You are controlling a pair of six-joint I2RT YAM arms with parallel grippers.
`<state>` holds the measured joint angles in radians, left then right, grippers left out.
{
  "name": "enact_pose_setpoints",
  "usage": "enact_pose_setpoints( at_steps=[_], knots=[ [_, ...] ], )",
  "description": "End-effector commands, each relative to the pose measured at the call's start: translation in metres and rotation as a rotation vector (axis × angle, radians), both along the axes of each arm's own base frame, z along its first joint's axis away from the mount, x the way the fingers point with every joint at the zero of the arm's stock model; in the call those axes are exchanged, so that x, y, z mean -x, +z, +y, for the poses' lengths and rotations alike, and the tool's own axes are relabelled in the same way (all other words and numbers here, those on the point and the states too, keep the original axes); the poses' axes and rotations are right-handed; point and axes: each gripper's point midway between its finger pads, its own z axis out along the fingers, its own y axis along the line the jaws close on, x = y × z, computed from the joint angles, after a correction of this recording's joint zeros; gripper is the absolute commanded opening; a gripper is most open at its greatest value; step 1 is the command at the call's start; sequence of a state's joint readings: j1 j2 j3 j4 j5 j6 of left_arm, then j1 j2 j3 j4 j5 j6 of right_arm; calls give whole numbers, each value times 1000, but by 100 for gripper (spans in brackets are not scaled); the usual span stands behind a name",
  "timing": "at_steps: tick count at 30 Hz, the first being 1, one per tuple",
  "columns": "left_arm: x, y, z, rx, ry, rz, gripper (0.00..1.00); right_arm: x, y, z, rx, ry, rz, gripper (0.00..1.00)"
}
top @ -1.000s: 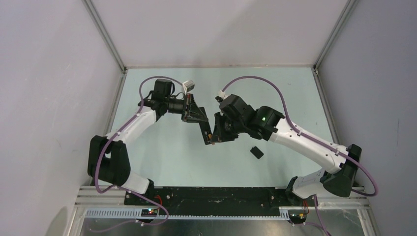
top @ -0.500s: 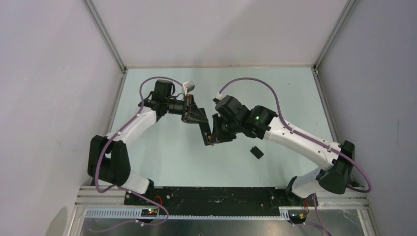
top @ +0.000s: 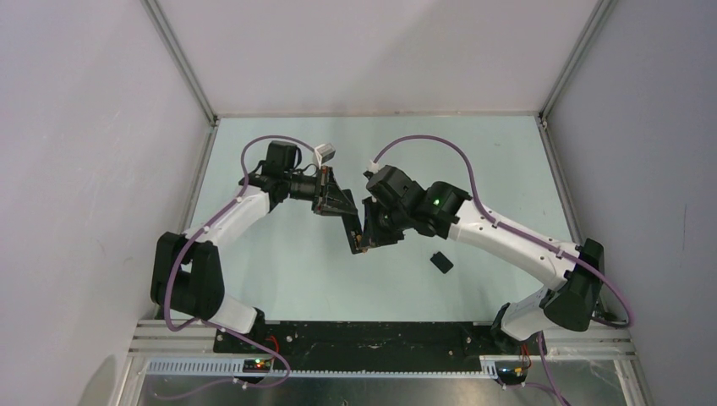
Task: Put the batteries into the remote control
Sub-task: Load the battery into the remote control.
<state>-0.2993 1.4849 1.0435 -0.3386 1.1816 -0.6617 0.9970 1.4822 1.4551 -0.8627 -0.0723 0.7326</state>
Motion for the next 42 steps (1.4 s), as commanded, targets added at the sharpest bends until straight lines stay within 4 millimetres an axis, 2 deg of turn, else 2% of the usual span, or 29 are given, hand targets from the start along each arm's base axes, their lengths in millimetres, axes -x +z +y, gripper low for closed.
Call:
enact_pose_setpoints(
  at_steps=[1, 9, 19, 27, 38, 42],
  knots=[
    [10, 13, -1, 38, -42, -58, 0, -9, -1, 1, 1, -26, -7, 0],
    [11, 14, -3, 38, -47, -64, 0, -13, -5, 3, 7, -31, -3, 0],
    [6, 8, -4, 24, -35, -38, 0, -19, -3, 5, -2, -53, -6, 8],
    [1, 2, -5, 15, -29, -17, 0, -20, 0, -2, -1, -72, -16, 24],
    [-6, 2, -7, 9, -21, -13, 0, -17, 10, -5, -36, -75, -26, 34],
    [-8, 1, -7, 9, -17, -9, 0, -15, 21, -9, -77, -73, -58, 50]
  ],
)
